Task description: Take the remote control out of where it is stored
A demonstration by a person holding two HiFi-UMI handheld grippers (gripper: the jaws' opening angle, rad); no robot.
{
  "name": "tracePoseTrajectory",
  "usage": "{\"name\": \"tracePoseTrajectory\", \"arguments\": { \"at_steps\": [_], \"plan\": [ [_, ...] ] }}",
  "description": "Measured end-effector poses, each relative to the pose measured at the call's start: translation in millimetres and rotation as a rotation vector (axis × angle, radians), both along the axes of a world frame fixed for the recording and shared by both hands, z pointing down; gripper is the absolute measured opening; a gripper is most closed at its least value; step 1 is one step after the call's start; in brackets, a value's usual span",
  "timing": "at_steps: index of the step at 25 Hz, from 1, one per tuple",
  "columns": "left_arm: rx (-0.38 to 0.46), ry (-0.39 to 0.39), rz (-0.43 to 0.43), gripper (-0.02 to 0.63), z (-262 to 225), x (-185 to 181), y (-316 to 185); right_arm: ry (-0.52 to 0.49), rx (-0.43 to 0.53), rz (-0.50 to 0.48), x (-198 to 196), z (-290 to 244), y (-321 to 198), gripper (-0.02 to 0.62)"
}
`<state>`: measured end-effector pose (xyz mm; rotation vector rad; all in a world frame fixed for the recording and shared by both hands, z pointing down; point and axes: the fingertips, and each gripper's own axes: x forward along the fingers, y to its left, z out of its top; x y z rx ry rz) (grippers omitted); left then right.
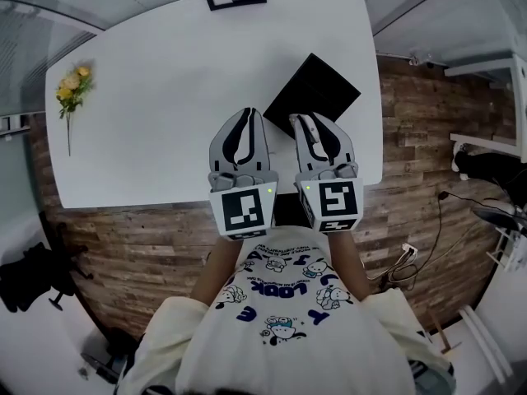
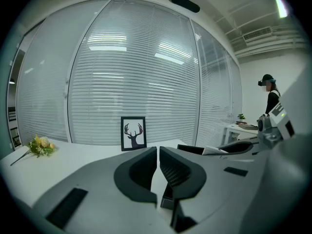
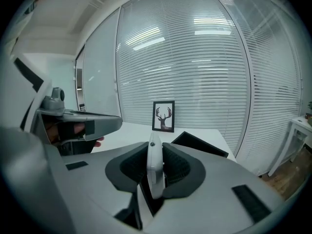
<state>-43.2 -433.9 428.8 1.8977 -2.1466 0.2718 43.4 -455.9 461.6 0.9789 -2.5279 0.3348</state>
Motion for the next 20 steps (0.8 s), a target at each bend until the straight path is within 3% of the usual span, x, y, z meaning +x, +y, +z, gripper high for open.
{"name": "tracePoseTrajectory", "arguments": {
  "at_steps": [13, 20],
  "plan": [
    [0.075, -0.017, 0.008, 0.029, -37.5, -0.1, 22.3, -0.066, 0.073, 0.032, -2.2, -50.1, 17.6, 0.083],
    [0.103, -0.030, -0.027, 0.029, -51.8, -16.3, 44.5, -0.084, 0.106, -0.006, -21.1, -67.1, 37.5, 0.083]
  ]
}}
